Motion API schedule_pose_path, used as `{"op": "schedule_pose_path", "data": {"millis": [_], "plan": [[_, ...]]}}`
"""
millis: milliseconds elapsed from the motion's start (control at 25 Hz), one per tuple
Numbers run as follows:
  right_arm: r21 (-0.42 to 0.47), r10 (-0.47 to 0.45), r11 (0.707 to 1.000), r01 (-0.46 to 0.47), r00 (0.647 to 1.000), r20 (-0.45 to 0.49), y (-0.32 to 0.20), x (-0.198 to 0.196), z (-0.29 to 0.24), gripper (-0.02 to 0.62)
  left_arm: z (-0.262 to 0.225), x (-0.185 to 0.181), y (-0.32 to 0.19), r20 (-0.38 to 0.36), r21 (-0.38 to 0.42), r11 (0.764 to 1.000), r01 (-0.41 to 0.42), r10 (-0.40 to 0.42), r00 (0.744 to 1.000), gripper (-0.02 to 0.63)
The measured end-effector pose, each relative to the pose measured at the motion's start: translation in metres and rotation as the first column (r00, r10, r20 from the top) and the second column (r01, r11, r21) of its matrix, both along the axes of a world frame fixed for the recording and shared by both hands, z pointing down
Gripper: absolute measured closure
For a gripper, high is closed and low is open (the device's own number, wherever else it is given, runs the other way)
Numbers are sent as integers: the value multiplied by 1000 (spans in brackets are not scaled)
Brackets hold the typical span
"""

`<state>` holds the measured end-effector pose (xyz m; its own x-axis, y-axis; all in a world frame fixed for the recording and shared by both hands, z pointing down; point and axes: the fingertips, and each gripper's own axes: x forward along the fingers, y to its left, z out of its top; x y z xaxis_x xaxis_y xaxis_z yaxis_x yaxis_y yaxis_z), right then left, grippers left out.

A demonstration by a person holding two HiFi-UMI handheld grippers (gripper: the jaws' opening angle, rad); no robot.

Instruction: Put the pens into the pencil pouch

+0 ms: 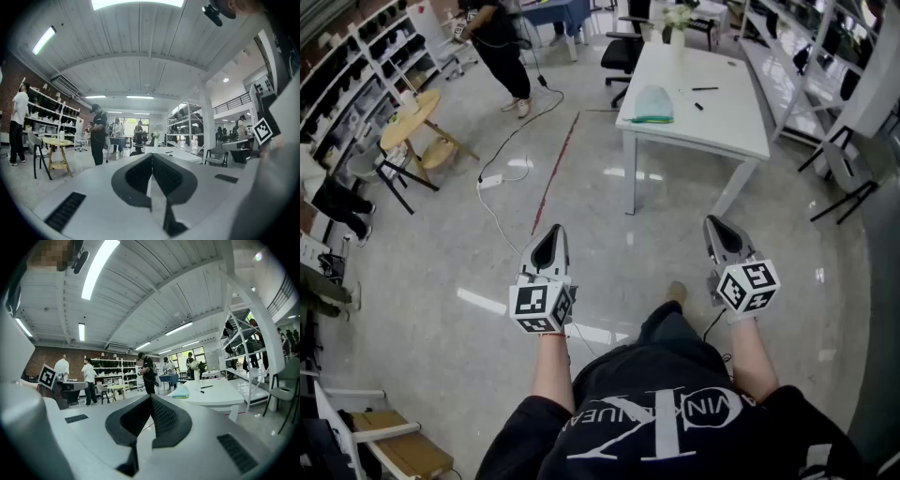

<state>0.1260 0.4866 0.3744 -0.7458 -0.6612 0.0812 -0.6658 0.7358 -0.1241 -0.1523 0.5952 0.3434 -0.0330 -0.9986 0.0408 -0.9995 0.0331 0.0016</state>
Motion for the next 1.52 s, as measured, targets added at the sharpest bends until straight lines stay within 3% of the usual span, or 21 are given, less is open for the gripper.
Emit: {"op": "schedule_pose_path", "data": {"millis": [280, 720, 880, 1000, 1280, 1520], "plan": [[-8, 4, 1000, -4, 1000, -15, 7, 17, 5, 586, 12, 4, 1, -23, -4, 1000, -1, 1, 1000, 601], [-35, 39, 999, -40, 998, -40, -3, 23, 15, 586, 16, 21, -14, 1, -17, 998, -56, 56, 998, 601], [-55, 50, 997, -52, 998, -39, -12, 30, 19, 515, 19, 21, -25, 1, -15, 998, -58, 58, 998, 592], [-70, 51, 996, -53, 998, -31, -26, 32, 21, 459, 22, 21, -41, -12, -32, 998, -59, 59, 998, 476], [-121, 54, 991, -57, 998, -27, -81, 20, 38, 454, 34, 0, -92, -23, -82, 995, -49, 48, 999, 476], [-131, 24, 991, -27, 999, -25, -145, 1, 42, 454, 26, -17, -159, -11, -75, 996, -54, 53, 999, 480]]}}
